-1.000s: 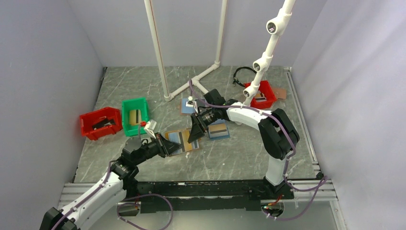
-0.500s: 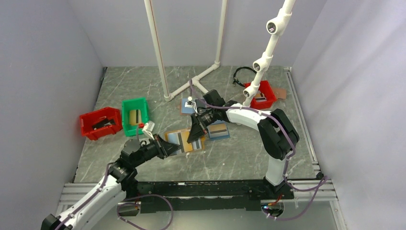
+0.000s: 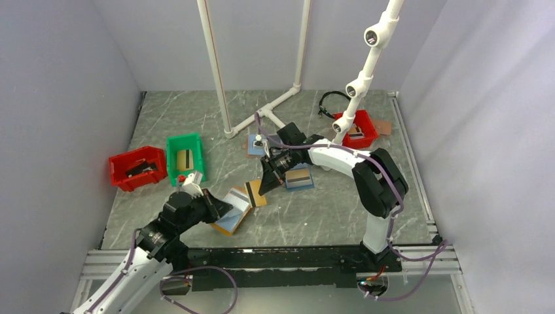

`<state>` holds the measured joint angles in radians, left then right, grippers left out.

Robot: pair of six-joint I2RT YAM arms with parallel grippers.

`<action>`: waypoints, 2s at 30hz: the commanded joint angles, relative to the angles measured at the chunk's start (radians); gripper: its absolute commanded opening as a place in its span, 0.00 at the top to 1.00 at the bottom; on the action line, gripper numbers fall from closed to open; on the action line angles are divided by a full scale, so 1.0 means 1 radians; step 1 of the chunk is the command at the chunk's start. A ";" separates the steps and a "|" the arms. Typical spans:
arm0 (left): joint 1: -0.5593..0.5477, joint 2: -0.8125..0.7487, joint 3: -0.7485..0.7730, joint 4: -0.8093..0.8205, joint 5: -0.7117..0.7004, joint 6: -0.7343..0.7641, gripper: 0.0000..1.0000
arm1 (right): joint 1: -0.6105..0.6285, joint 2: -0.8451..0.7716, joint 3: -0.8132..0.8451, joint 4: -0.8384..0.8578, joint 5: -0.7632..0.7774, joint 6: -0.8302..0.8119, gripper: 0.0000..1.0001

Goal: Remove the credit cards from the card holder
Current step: Remove the credit card from the card holder, then place the credit card in the storage box.

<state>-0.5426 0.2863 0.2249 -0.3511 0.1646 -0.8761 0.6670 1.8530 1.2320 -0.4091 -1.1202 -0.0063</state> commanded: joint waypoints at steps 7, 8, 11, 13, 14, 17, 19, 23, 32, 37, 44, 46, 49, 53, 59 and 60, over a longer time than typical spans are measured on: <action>0.003 0.089 0.086 -0.193 -0.124 -0.039 1.00 | 0.139 -0.017 0.302 -0.220 0.462 -0.331 1.00; 0.003 0.094 0.087 -0.204 -0.133 -0.052 1.00 | 0.149 0.000 0.345 -0.219 0.492 -0.325 1.00; 0.004 0.096 0.097 -0.269 -0.161 -0.096 1.00 | 0.178 0.064 0.475 -0.176 0.560 -0.282 1.00; 0.003 0.080 0.105 -0.313 -0.215 -0.139 1.00 | 0.195 0.109 0.549 -0.135 0.591 -0.246 1.00; 0.003 0.070 0.109 -0.335 -0.232 -0.160 1.00 | 0.204 0.138 0.593 -0.121 0.604 -0.230 1.00; 0.003 0.040 0.119 -0.402 -0.281 -0.221 1.00 | 0.226 0.234 0.726 -0.076 0.649 -0.168 1.00; 0.004 0.032 0.124 -0.449 -0.314 -0.270 1.00 | 0.234 0.294 0.799 -0.026 0.667 -0.111 1.00; 0.003 0.047 0.136 -0.529 -0.387 -0.359 1.00 | 0.263 0.421 0.959 0.054 0.743 -0.008 1.00; 0.003 0.079 0.138 -0.531 -0.386 -0.357 1.00 | 0.322 0.646 1.236 0.125 0.855 0.067 1.00; 0.003 0.047 0.128 -0.506 -0.360 -0.326 1.00 | 0.329 0.666 1.215 0.144 0.932 0.049 0.57; 0.003 0.029 0.112 -0.356 -0.199 -0.168 1.00 | 0.307 0.501 1.147 0.070 0.926 -0.068 0.42; 0.003 0.028 0.108 -0.283 -0.149 -0.122 1.00 | 0.293 0.391 1.070 0.000 0.812 -0.127 0.40; 0.003 0.057 0.093 -0.164 -0.054 -0.060 1.00 | 0.269 0.235 0.923 -0.145 0.592 -0.264 0.38; 0.004 0.214 0.066 0.057 0.113 -0.011 1.00 | 0.223 -0.005 0.625 -0.306 0.416 -0.455 0.35; -0.013 0.532 0.105 0.331 0.232 0.037 1.00 | 0.167 -0.279 0.129 -0.300 0.333 -0.549 0.35; -0.021 0.581 0.119 0.365 0.237 0.046 1.00 | 0.164 -0.307 0.067 -0.277 0.325 -0.540 0.35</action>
<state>-0.5457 0.7265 0.2996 -0.2485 0.2836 -0.8974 0.8429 1.5837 1.5249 -0.6510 -0.6834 -0.4629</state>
